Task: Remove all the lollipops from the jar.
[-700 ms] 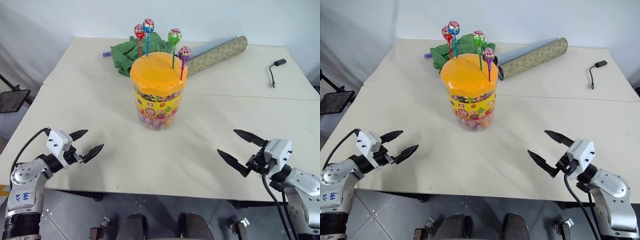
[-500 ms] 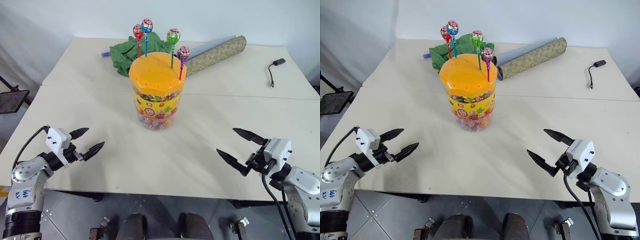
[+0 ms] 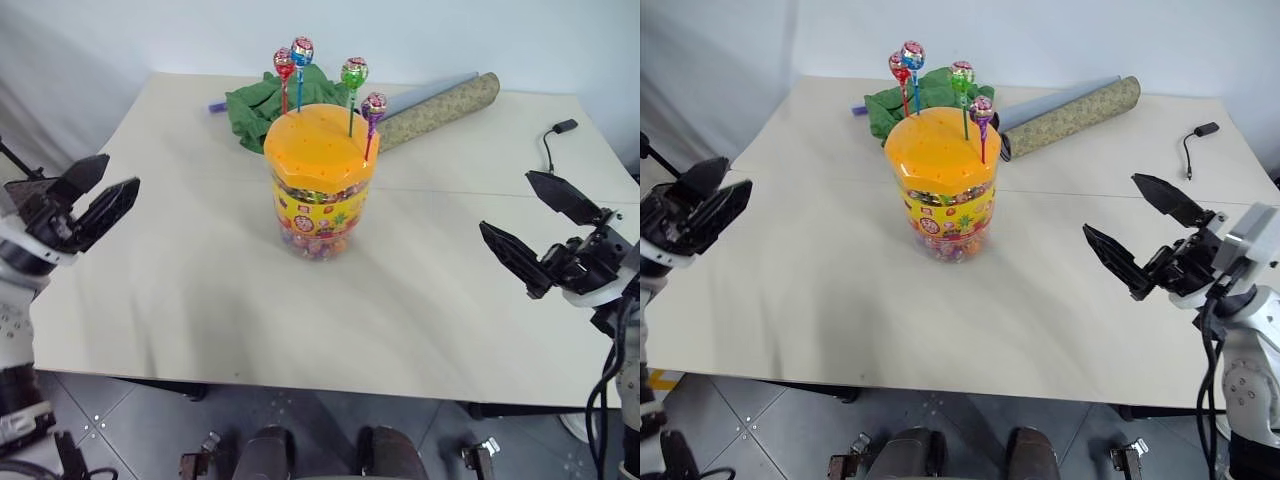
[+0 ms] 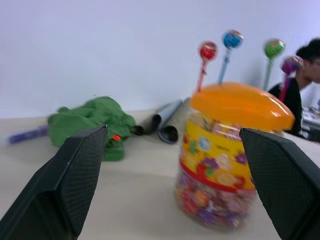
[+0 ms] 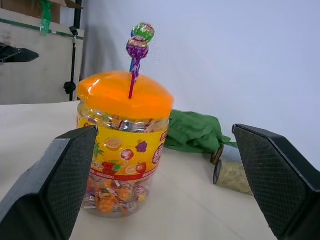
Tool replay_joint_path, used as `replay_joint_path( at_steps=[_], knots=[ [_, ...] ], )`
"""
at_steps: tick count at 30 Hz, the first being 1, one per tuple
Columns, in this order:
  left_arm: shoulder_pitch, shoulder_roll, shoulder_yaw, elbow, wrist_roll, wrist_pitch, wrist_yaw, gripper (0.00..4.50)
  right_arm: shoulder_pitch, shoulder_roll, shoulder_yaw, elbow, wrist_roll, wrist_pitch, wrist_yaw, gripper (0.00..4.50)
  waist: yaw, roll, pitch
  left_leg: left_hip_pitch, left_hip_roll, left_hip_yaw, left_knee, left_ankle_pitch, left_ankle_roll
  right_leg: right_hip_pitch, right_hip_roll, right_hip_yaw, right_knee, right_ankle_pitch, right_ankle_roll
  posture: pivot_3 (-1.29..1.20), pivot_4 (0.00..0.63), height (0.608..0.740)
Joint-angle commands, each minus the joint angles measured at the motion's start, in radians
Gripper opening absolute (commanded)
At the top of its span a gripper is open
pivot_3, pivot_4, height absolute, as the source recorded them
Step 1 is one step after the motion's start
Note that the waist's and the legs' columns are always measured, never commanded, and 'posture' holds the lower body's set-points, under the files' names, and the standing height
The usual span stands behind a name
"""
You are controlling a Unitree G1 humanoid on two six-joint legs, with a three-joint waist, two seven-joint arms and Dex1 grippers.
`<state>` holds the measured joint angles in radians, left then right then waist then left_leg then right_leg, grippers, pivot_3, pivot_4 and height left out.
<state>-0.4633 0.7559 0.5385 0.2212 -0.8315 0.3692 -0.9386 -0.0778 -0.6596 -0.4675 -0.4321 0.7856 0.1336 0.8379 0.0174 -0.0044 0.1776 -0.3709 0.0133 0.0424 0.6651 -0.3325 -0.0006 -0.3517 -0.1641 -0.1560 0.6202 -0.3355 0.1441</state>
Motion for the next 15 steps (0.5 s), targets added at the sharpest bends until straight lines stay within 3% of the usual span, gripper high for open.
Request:
replay_joint_path(
  at_steps=[1, 8, 15],
  knots=[
    [-0.152, -0.037, -0.085, 0.1, 0.053, -0.031, -0.033, 4.49, 0.001, -0.007, -0.032, -0.082, 0.028, 0.005, -0.037, 4.5, 0.009, -0.001, 0.0, 0.0, -0.001, 0.001, 0.001, 0.0, 0.0, 0.0, 0.0, 0.0, 0.0, 0.0, 0.0, 0.0, 0.15, 0.74],
    [-0.612, -0.211, -0.309, 0.498, 0.285, -0.125, -0.026, 4.49, -0.005, -0.012, -0.054, -0.137, 0.059, 0.045, -0.115, 4.5, 0.01, -0.006, 0.002, -0.003, -0.002, 0.002, 0.002, 0.0, 0.0, 0.0, 0.0, -0.002, 0.0, 0.0, 0.001, 0.0, 0.15, 0.74],
    [-0.864, -0.312, -0.357, 0.806, 0.404, -0.22, -0.04, 4.49, 0.014, -0.011, -0.057, -0.194, 0.06, 0.07, -0.157, 4.5, -0.011, -0.008, 0.003, -0.004, 0.0, 0.008, -0.003, 0.0, 0.0, -0.007, 0.0, -0.003, 0.001, 0.0, 0.001, 0.0, 0.15, 0.74]
  ],
)
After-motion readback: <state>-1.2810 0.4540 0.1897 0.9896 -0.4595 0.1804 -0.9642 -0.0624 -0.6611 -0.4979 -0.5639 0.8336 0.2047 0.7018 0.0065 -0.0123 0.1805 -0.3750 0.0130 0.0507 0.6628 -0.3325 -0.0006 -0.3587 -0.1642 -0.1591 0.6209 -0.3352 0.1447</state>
